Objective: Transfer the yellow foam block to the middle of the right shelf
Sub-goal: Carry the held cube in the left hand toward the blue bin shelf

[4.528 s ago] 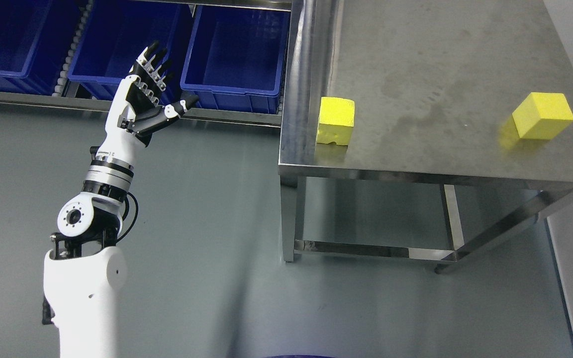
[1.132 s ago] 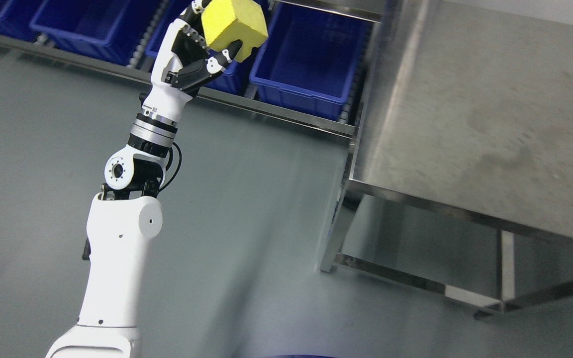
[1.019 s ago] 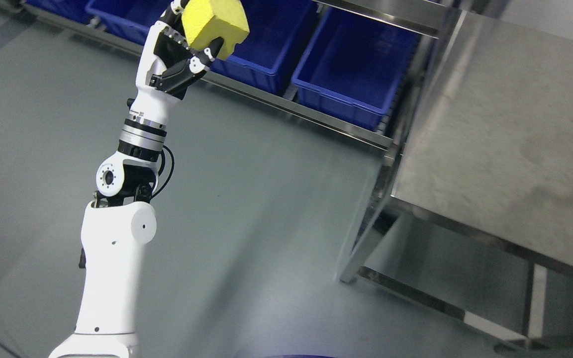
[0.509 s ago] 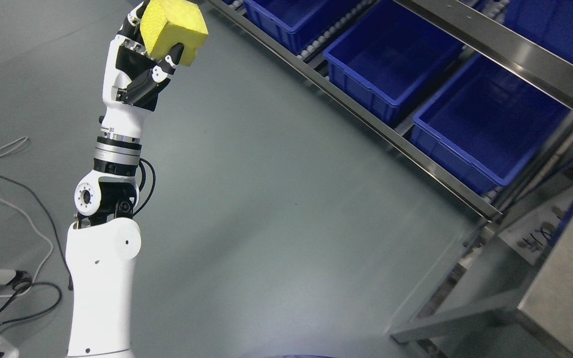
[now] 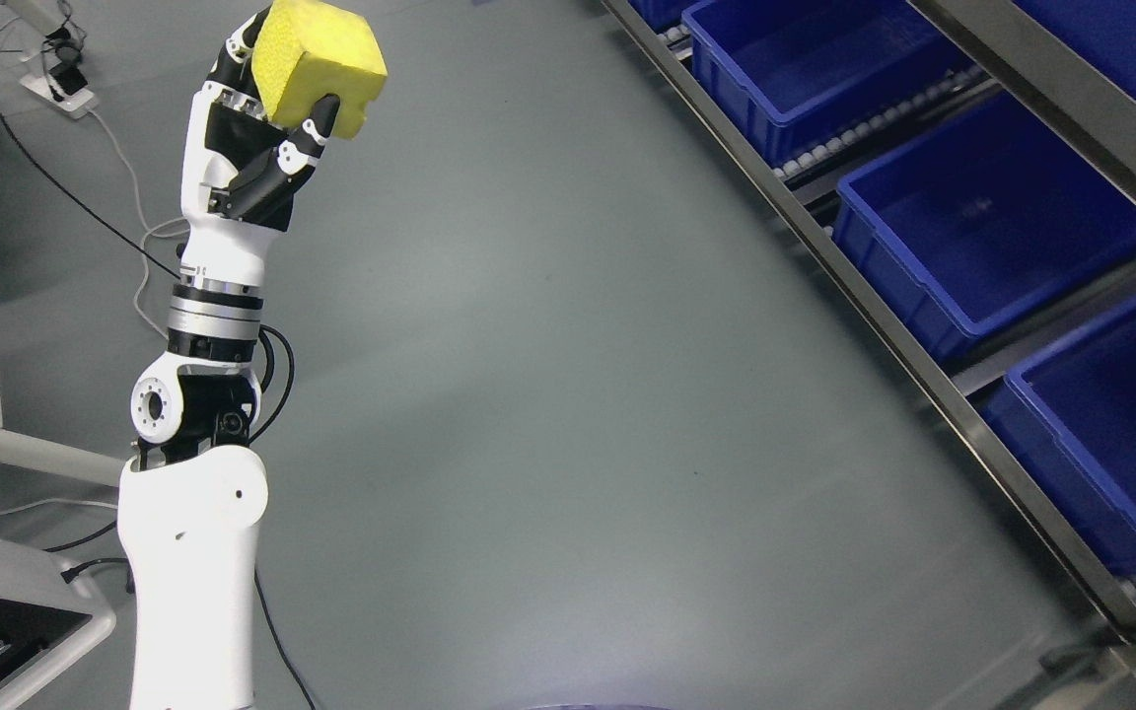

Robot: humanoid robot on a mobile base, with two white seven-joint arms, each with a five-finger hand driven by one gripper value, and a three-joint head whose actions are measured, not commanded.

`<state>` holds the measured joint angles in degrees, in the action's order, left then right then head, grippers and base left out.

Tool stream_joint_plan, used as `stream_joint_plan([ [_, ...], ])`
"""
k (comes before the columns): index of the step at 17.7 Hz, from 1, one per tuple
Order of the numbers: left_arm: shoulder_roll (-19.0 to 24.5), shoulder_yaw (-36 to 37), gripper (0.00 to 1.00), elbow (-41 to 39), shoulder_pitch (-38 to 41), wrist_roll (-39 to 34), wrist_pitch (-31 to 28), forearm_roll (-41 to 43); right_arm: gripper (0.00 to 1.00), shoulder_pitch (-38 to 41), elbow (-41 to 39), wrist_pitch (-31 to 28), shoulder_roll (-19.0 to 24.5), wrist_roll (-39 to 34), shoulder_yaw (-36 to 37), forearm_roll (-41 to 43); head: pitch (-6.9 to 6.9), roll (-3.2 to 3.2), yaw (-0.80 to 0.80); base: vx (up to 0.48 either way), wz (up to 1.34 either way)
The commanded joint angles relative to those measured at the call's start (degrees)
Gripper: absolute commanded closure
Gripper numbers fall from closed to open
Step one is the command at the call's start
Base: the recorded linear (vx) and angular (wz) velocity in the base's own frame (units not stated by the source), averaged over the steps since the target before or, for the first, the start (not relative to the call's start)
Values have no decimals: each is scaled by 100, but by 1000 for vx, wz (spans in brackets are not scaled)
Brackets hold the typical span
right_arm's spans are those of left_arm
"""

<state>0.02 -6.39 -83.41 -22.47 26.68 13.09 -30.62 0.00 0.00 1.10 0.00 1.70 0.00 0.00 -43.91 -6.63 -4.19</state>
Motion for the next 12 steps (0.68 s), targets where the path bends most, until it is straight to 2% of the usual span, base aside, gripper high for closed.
stream_joint_plan([
  [1, 98, -100, 84, -114, 84, 39, -9, -5, 0, 141, -100, 4, -100, -3, 70, -18, 0, 0, 0, 276, 389],
  [12, 98, -108, 84, -255, 199, 39, 9, 4, 0, 132, -100, 4, -100, -3, 70, -18, 0, 0, 0, 303, 261],
])
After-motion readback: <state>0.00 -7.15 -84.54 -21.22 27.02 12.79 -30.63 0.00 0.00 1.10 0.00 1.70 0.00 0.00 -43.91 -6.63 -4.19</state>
